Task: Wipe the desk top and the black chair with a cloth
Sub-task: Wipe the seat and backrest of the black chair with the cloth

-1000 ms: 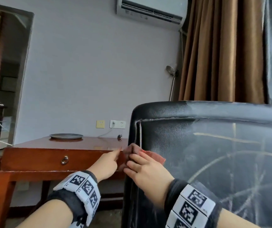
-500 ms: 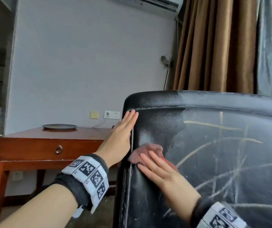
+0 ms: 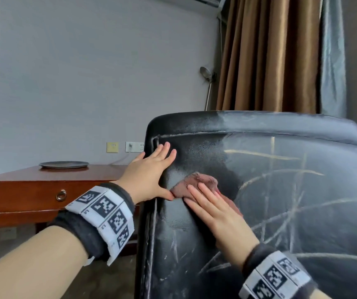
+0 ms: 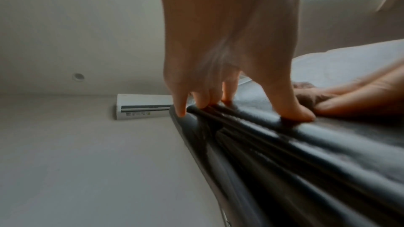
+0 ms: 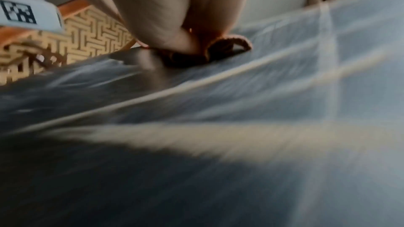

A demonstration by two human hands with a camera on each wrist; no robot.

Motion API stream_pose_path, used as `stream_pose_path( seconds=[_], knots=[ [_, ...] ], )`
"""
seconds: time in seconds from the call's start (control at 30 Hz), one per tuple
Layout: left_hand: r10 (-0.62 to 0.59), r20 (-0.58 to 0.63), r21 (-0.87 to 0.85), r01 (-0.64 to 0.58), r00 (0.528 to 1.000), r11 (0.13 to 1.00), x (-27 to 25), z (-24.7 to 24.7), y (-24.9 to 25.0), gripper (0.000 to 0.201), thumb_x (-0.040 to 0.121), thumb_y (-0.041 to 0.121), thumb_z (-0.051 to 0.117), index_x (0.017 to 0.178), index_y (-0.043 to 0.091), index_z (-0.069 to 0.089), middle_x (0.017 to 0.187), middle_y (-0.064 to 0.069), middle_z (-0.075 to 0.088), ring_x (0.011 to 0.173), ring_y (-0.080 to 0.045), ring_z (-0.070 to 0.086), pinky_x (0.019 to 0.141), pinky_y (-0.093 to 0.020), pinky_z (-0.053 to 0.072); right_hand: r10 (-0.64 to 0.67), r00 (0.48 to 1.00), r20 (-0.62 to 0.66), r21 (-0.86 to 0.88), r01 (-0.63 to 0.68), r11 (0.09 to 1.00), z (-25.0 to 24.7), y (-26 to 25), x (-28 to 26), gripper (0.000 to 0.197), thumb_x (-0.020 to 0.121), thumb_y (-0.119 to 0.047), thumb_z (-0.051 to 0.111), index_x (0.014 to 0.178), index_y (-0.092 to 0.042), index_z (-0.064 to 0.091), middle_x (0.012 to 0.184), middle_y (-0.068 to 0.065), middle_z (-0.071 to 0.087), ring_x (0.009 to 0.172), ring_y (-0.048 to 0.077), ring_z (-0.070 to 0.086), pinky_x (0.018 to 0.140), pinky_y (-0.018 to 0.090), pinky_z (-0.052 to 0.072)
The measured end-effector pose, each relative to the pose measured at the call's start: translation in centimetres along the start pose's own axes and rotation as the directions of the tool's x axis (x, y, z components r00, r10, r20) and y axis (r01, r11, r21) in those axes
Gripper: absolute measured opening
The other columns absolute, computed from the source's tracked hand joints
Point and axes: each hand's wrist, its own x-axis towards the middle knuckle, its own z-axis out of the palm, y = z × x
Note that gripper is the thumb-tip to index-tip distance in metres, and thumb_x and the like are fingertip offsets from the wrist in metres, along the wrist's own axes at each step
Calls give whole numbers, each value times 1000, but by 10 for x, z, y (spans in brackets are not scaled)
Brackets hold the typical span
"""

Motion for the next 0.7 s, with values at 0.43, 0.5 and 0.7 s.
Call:
stream_pose_path(
  seconds=[0.43, 0.5, 0.7],
  knots=[
    [-104, -8, 355, 100, 995, 929, 18, -8, 46, 125, 71, 43, 77, 148, 13, -16, 154, -22, -19, 145, -28, -13, 116, -49, -9, 248, 969, 10, 33, -248, 968, -34, 38, 54, 86, 65, 19, 49, 144, -9, 33, 155, 9, 21, 144, 31, 11, 117, 42, 10],
    [-85, 6, 318, 79, 996, 945, 21, -11, 45, 128, 68, 44, 79, 148, 21, -19, 155, -18, -19, 146, -25, -12, 116, -47, -7, 220, 975, 28, -11, -220, 975, -52, 70, 52, 87, 64, 19, 49, 144, -11, 34, 154, 6, 24, 144, 29, 15, 114, 47, 23],
    [-112, -5, 229, 110, 994, 967, 22, -1, 45, 123, 74, 28, 79, 148, 22, -19, 156, -16, -16, 146, -24, -8, 118, -44, -1, 591, 803, -74, -58, -595, 801, -75, 104, 60, 72, 72, 5, 53, 140, -12, 38, 141, 5, 39, 132, 26, 29, 105, 41, 33]
  ],
)
